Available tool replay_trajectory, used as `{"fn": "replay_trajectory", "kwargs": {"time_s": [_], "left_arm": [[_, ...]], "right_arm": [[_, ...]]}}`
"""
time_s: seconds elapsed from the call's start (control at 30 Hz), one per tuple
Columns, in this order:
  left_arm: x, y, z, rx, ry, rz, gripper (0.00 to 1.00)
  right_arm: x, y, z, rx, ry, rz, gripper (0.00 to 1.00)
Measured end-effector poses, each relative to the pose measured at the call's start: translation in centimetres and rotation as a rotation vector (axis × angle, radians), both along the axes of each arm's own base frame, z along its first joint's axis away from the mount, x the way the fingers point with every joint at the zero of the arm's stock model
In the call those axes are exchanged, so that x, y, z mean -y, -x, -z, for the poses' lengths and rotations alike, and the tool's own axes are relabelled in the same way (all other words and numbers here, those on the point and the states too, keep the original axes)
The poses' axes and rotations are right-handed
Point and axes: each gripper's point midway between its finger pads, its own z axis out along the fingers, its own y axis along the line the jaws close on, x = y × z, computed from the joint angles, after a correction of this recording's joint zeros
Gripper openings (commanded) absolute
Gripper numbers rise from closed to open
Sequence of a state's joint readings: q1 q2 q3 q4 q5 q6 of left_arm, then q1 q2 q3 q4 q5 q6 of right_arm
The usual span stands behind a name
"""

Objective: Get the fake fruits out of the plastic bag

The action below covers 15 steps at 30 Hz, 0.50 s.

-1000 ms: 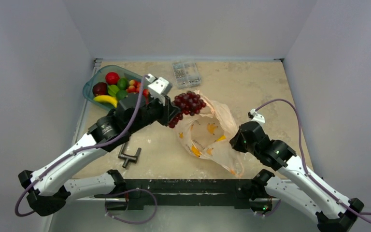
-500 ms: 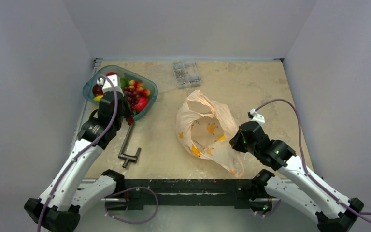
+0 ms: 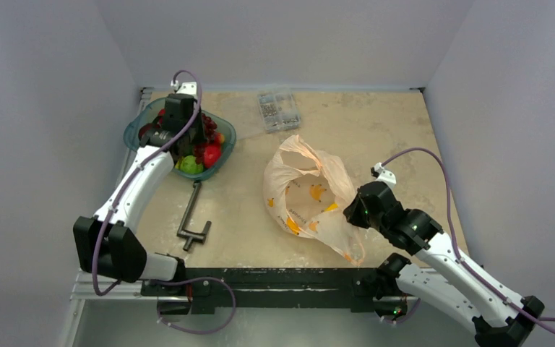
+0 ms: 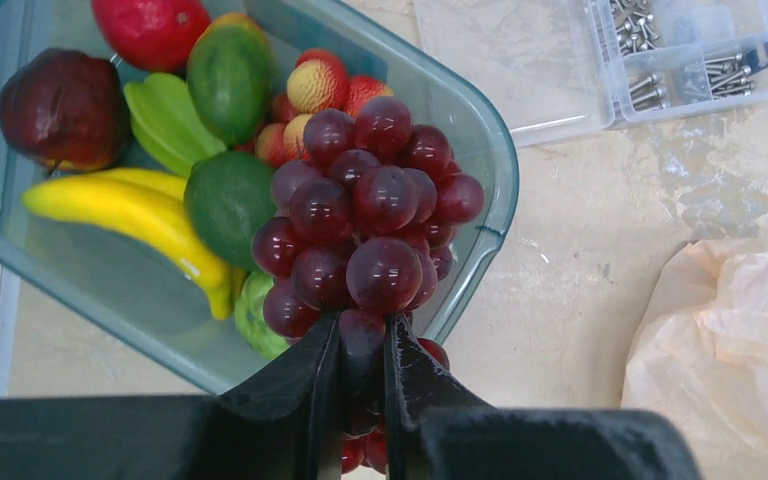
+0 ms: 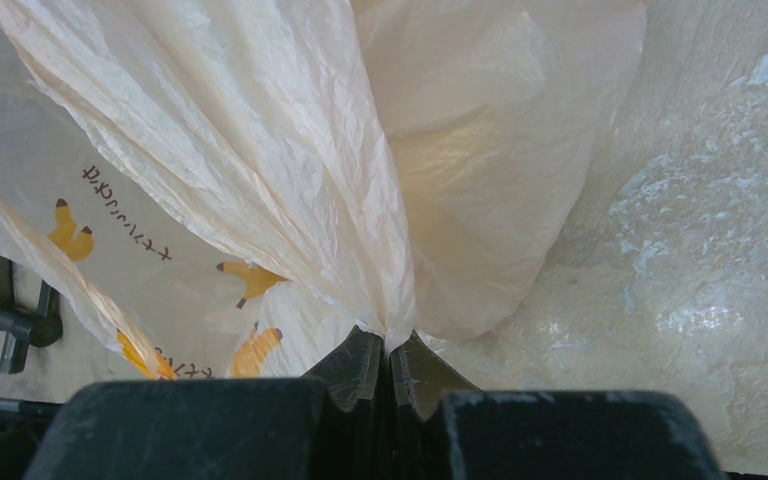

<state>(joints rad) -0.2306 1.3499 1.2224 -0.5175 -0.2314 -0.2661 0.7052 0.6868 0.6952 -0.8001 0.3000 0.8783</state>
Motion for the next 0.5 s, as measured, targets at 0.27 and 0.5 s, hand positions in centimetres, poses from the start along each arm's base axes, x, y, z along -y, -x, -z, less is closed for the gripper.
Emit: {"fn": "replay_trajectory", "kwargs": {"time_s": [0.27, 0.5], "left_arm": [[-0.7, -3.7, 1.6, -0.104, -0.035, 0.067, 0.78], [-0.8, -1.9, 1.4, -0.142, 0.005, 0.046, 0.8]], "right_arm": [[-0.1, 0.0, 0.3, -0.01, 0.008, -0.002, 0.0], [-0.1, 0.0, 0.3, -0.011, 0.011, -0.007, 0.0]]}}
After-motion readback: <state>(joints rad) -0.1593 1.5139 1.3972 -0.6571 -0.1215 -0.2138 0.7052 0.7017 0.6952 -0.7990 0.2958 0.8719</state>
